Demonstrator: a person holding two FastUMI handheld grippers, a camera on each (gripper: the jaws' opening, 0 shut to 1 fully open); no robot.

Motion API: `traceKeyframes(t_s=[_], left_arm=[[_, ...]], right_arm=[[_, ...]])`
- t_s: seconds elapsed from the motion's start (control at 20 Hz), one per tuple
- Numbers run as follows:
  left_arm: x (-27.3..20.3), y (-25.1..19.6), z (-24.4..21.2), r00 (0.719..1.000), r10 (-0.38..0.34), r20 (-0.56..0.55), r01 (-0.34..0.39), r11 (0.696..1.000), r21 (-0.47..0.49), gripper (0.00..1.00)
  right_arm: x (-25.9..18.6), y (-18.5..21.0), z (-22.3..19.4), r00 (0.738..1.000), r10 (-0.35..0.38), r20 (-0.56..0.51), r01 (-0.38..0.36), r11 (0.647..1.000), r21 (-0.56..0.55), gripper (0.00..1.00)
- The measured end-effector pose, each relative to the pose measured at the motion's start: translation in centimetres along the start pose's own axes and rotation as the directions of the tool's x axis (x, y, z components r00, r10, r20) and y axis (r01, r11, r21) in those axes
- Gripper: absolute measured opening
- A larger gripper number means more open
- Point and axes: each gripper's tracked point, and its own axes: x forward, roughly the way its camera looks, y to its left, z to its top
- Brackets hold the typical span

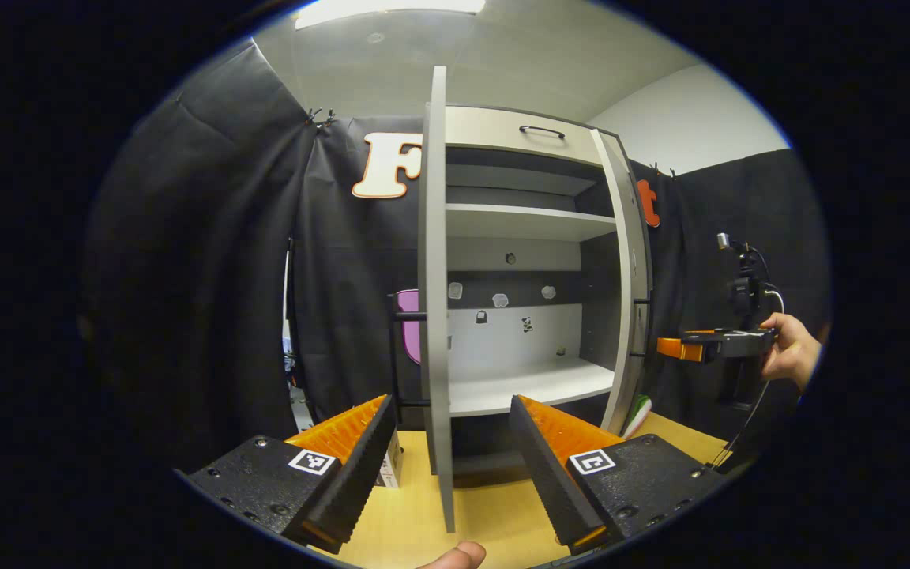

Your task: Grasp the bottle in the cabinet with the left hand and place it on the coaster, then close the right door with the right hand and the left door with the left hand.

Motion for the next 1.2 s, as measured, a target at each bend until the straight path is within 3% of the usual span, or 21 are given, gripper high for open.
traceKeyframes(t_s=[0.15,0.2,0.25,0.45,0.65,0.8,0.85,1.05,1.1,1.2], left_arm=[[0.9,3.8,-1.1,0.998,0.056,-0.033,-0.056,0.998,0.021,0.93],[0.7,5.4,-1.3,0.996,0.087,-0.036,-0.086,0.996,0.025,0.93],[0.7,6.9,-1.5,0.993,0.114,-0.041,-0.113,0.993,0.024,0.94],[1.8,10.5,-1.8,0.982,0.18,-0.063,-0.179,0.984,0.014,0.93],[4.7,11.7,-2.5,0.976,0.193,-0.103,-0.198,0.979,-0.04,0.94],[6.8,11.8,-1.2,0.975,0.2,-0.093,-0.202,0.979,-0.014,0.96],[7.4,11.7,-0.8,0.975,0.205,-0.088,-0.207,0.978,-0.014,0.89],[9.2,10.7,0.0,0.975,0.206,-0.083,-0.208,0.978,-0.022,0.93],[9.0,10.6,-0.1,0.974,0.21,-0.081,-0.212,0.977,-0.02,0.87],[8.9,9.7,-0.1,0.975,0.205,-0.083,-0.209,0.977,-0.035,0.88]], right_arm=[[-3.2,1.9,-0.1,0.998,0.057,0.0,-0.057,0.998,0.002,0.94],[-4.6,2.1,-0.2,0.998,0.068,0.0,-0.068,0.998,-0.009,0.97],[-6.1,2.3,-0.2,0.996,0.085,0.003,-0.085,0.996,-0.023,0.93],[-11.2,3.4,-0.2,0.989,0.148,0.023,-0.147,0.989,-0.029,0.97],[-15.3,3.9,-0.3,0.981,0.189,0.04,-0.189,0.982,-0.017,0.97],[-18.1,3.2,-0.4,0.982,0.182,0.051,-0.182,0.983,0.0,0.97],[-19.1,3.0,-0.3,0.983,0.173,0.06,-0.174,0.985,0.003,0.97],[-22.4,2.5,0.3,0.981,0.171,0.094,-0.172,0.985,0.009,0.97],[-22.9,2.3,0.4,0.981,0.169,0.099,-0.171,0.985,0.011,0.97],[-23.9,1.8,0.3,0.981,0.161,0.107,-0.164,0.986,0.021,0.97]])
